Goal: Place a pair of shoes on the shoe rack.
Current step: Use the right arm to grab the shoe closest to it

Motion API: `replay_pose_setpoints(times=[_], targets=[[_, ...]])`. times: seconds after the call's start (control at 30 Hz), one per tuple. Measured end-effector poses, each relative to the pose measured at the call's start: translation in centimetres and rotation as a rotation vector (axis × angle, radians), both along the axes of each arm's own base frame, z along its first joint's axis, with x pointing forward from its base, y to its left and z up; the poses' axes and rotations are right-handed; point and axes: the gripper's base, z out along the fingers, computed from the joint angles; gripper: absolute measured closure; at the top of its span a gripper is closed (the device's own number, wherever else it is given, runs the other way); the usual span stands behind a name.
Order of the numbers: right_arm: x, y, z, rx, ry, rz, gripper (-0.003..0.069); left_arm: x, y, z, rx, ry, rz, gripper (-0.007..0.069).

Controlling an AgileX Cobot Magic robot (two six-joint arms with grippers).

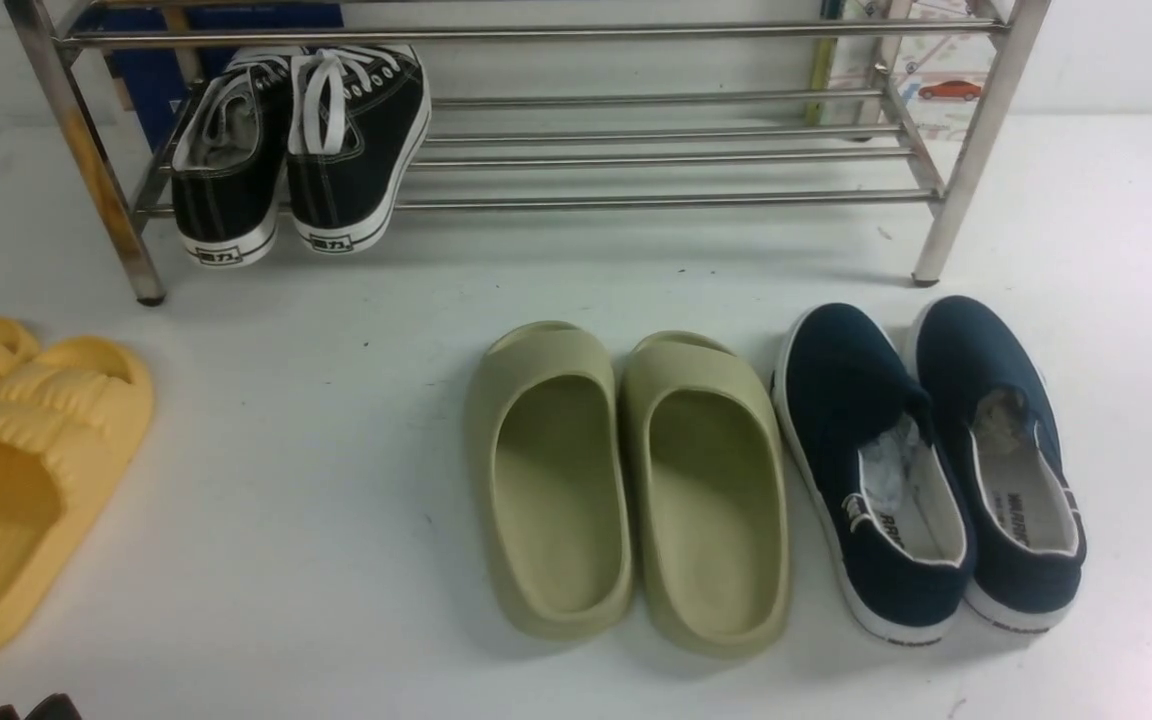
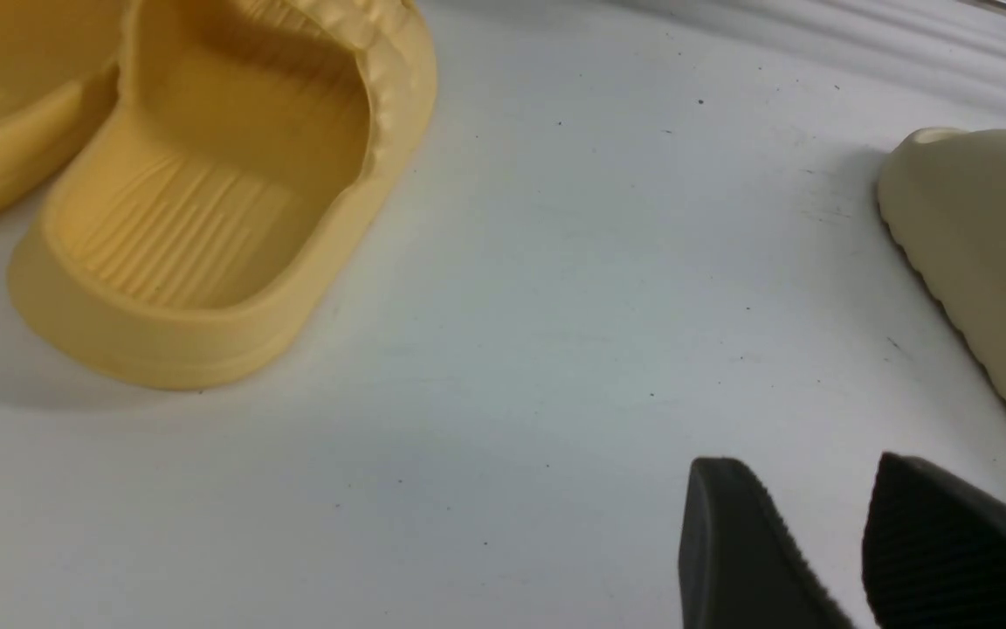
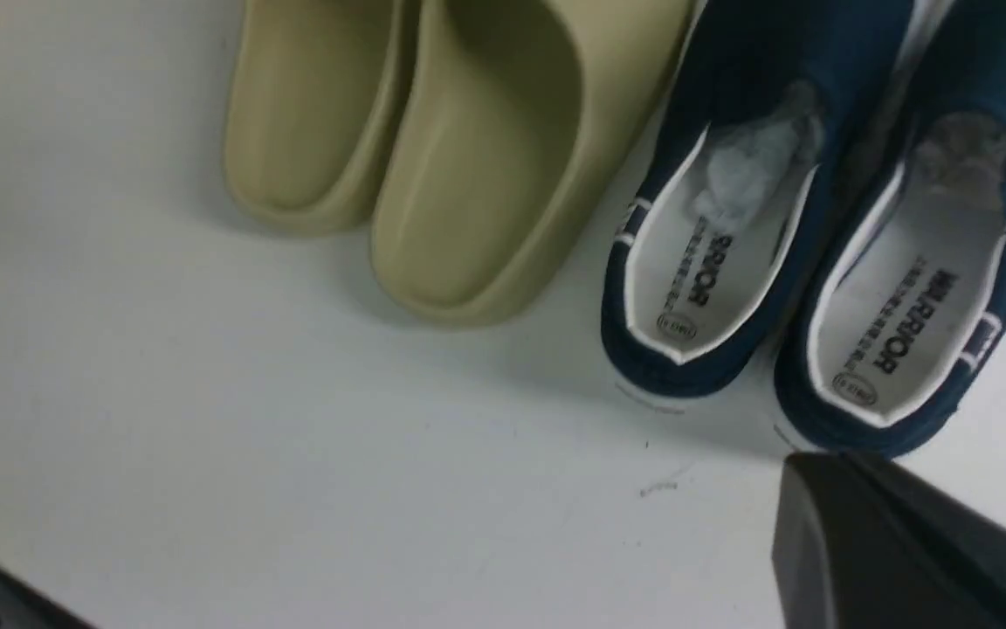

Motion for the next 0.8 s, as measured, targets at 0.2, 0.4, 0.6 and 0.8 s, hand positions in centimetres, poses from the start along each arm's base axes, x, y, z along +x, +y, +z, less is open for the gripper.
replay_pose_setpoints(times=[0.2,0.4,0.6,0.8], targets=[[4.2,4.8,-2.8,-0.253,0.228,0.069,0.0649,0.0,0.0,0.0,0.0,0.0,0.0,0.0386],[8.0,9.7,-7.2,-0.385,0.325,0.01,0.0627,0.0,0.0,0.0,-0.001,0.0,0.0,0.0386],[10.6,11.9,-11.4,-0.387,0.411,-0.01,0.0496,0.0,0.0,0.0,-0.001,0.0,0.0,0.0386],[12.0,12.9,-14.3,-0.355,0.425,-0.056,0.0193,0.0,0.0,0.0,-0.001,0.0,0.0,0.0386]])
